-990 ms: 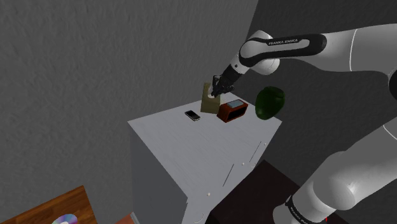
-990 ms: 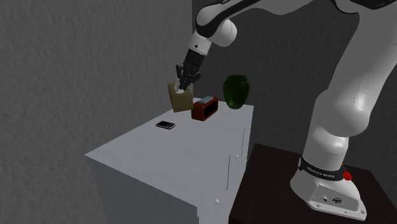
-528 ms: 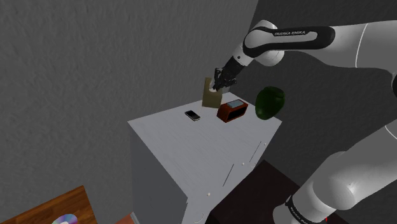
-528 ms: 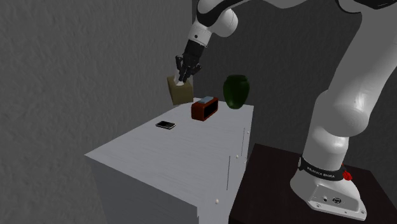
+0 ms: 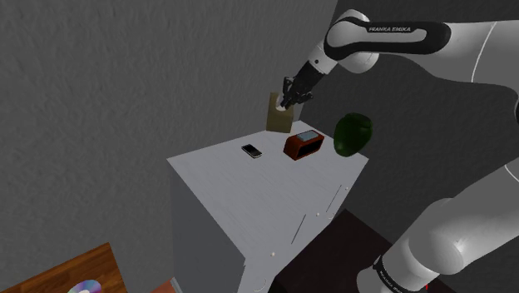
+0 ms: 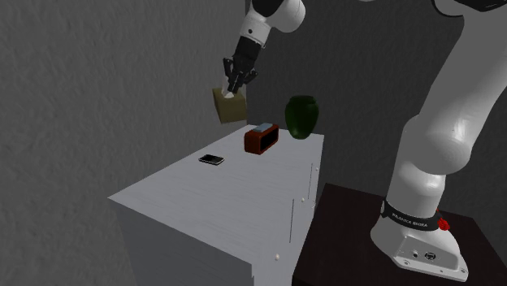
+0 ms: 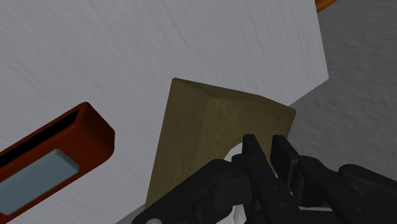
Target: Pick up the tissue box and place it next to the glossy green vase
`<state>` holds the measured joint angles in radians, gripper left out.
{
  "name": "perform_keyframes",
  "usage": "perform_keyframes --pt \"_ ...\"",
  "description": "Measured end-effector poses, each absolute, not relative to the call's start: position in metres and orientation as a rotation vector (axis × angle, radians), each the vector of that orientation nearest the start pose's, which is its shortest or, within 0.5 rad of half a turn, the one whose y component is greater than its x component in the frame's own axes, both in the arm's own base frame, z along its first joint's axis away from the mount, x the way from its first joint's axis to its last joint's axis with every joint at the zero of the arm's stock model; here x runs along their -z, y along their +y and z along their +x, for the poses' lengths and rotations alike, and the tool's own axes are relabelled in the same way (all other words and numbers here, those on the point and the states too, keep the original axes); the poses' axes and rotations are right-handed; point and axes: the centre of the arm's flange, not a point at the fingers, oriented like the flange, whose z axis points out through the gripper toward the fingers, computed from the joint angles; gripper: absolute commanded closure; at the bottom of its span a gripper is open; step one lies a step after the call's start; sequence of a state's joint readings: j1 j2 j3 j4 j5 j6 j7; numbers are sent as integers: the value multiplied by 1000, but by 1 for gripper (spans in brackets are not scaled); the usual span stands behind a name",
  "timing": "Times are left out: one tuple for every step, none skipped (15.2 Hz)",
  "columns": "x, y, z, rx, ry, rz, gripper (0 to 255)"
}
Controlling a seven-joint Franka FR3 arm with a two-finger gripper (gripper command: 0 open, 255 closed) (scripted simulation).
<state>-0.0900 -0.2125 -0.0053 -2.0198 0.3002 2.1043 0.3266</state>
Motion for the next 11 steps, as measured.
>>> perform_keyframes --pt "-581 -36 521 370 744 -2706 255" --pt "-587 -37 522 370 744 -2705 255" --pt "-593 -37 521 370 744 -2706 255" --pt "-597 -37 521 370 744 -2706 255" --pt "-602 -37 522 370 744 -2705 255" --pt "-607 -37 521 370 744 -2705 255" --pt "-613 -37 522 370 744 -2705 255" --pt "-620 -37 521 370 744 -2705 255" --pt "-624 -37 521 370 744 -2705 255" --pt "-630 -37 522 370 744 -2705 255" --pt "-635 -37 523 370 744 -2705 255"
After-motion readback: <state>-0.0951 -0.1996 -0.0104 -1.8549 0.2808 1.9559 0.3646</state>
